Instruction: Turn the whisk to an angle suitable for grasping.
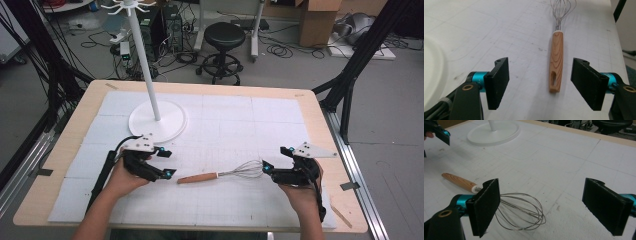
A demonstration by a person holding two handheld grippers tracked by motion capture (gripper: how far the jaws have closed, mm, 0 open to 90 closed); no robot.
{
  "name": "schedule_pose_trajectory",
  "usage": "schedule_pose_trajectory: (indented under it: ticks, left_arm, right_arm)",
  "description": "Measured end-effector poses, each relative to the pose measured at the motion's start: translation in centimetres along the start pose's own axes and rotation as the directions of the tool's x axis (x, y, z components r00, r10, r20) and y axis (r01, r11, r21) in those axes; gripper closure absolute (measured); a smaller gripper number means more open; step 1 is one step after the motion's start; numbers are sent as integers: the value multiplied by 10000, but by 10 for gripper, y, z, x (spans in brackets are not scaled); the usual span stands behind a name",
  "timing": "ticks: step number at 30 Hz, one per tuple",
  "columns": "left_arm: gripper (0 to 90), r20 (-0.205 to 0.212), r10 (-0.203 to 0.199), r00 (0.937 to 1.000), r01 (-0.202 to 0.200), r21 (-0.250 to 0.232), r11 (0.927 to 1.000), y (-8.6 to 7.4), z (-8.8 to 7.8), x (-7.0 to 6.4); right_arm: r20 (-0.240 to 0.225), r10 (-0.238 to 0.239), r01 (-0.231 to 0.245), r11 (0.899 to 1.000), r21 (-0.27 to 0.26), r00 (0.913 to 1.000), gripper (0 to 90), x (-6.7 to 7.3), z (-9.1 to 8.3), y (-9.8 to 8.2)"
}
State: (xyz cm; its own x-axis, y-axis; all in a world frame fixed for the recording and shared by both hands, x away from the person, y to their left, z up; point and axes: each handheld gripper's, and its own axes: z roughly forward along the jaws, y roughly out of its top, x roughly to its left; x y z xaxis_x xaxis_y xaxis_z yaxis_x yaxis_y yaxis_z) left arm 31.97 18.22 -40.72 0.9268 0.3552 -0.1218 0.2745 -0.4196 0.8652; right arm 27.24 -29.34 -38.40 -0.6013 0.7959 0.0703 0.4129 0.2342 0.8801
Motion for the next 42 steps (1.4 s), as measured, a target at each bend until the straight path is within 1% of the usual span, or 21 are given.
schedule_pose_trajectory:
  ticks: [3,5,7,10,12,14,16,18,19,22,27,30,32,35,38,42]
  left_arm:
    - [267,-208,-325,9993,316,-430,9986,-6,-12,8]
    - [246,-227,-374,9990,360,-617,9974,-8,-19,12]
    - [225,-306,-454,9985,427,-833,9956,-9,-25,13]
    - [204,-339,-465,9983,426,-1071,9933,-10,-32,12]
    - [186,-378,-368,9986,324,-1109,9933,-11,-35,12]
    - [175,-468,-385,9982,331,-1102,9934,-11,-37,12]
    - [161,-461,-418,9981,362,-1163,9926,-12,-38,13]
    - [143,-549,-441,9975,371,-1228,9917,-12,-39,14]
    - [123,-528,-451,9976,380,-1290,9909,-13,-40,15]
    - [114,-531,-423,9977,344,-1406,9895,-13,-43,15]
    - [74,-611,-390,9974,289,-1587,9869,-13,-47,16]
    - [70,-710,-376,9968,264,-1526,9879,-15,-49,18]
    - [69,-776,-430,9961,304,-1557,9873,-15,-50,18]
    - [67,-817,-384,9959,245,-1645,9861,-16,-54,19]
    - [67,-966,-472,9942,300,-1727,9845,-17,-58,21]
    - [67,-1065,-460,9932,274,-1699,9851,-17,-61,22]
  right_arm:
    - [-56,21,-20,9998,177,10000,136,2,5,-1]
    - [-103,-85,88,9997,232,9999,136,3,8,-1]
    - [-117,-137,140,9996,255,9998,136,4,9,-1]
    - [-104,-92,94,9997,233,9999,136,3,8,0]
    - [-95,-58,60,9998,191,9999,136,3,7,0]
    - [-119,-66,69,9998,201,9999,136,2,7,-1]
    - [-154,-116,119,9997,195,9998,136,2,8,-1]
    - [-207,-69,75,9996,260,9998,136,3,10,-1]
    - [-241,-162,168,9995,274,9996,136,4,12,-1]
    - [-281,-162,170,9994,317,9995,136,5,13,-1]
    - [-338,-202,215,9991,373,9992,136,8,16,0]
    - [-393,-226,241,9990,377,9990,136,10,18,1]
    - [-449,-229,247,9989,407,9987,136,11,20,2]
    - [-537,-357,382,9982,468,9979,136,13,22,4]
    - [-543,-370,397,9980,494,9978,136,15,23,4]
    - [-593,-411,444,9975,552,9974,136,16,24,3]
